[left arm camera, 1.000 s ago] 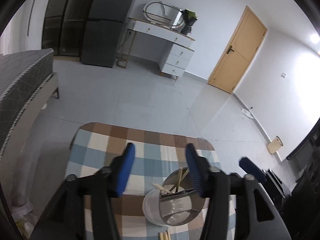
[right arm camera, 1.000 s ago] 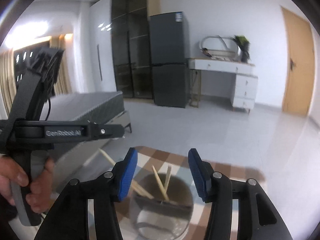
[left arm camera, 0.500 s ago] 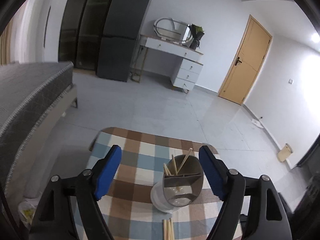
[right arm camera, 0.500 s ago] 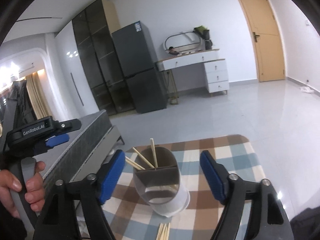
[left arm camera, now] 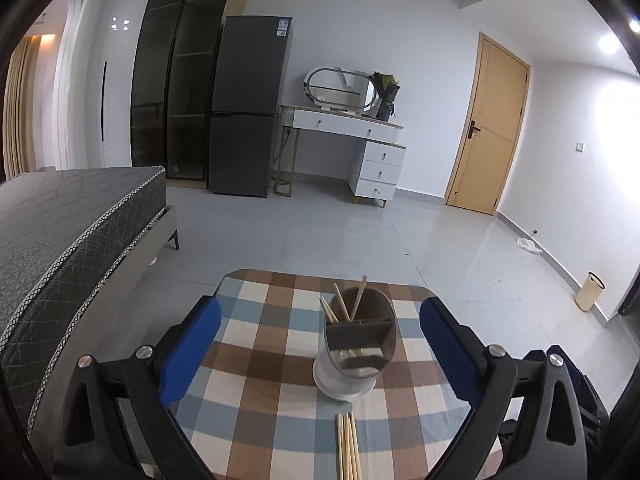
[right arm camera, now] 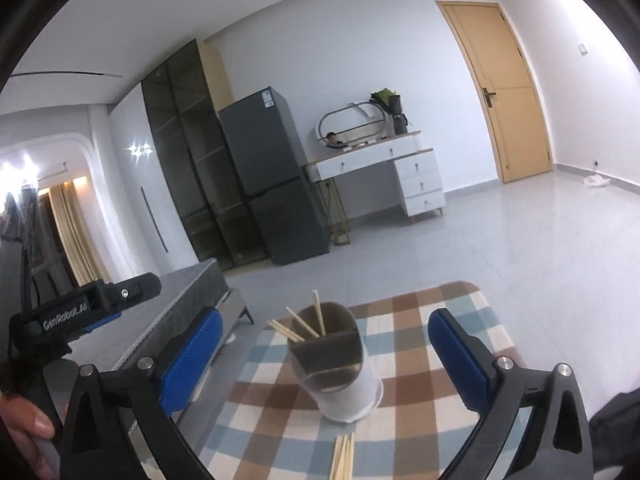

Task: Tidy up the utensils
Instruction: 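Raise both open grippers away from the holder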

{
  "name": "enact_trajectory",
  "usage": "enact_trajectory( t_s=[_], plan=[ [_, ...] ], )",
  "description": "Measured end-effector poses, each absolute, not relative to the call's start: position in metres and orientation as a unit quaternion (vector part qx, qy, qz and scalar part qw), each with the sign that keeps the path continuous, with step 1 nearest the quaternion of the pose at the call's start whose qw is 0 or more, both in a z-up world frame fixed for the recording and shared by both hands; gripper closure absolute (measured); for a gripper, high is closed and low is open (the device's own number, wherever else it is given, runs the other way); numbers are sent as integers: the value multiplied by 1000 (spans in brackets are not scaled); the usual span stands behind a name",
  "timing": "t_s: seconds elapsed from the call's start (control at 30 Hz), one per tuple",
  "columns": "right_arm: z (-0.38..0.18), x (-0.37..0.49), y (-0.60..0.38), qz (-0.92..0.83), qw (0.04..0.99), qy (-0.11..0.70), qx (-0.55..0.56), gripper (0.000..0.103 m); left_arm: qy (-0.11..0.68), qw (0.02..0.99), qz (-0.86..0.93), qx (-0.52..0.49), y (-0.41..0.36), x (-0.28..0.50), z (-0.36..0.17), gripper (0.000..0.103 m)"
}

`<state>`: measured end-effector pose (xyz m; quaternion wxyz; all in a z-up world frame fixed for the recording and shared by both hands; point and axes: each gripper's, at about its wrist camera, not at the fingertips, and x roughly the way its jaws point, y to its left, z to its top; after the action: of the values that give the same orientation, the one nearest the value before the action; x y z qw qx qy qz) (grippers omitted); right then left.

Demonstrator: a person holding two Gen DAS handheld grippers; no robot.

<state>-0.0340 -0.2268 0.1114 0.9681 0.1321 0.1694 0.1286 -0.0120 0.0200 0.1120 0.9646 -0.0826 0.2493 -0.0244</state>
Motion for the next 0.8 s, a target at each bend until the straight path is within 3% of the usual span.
enact_trajectory(
  t_s=[0.8],
  plan=[
    [54, -86, -225, 125, 966, 215, 76, 0, 278, 959, 5, -54, 14, -57, 45, 6]
  ],
)
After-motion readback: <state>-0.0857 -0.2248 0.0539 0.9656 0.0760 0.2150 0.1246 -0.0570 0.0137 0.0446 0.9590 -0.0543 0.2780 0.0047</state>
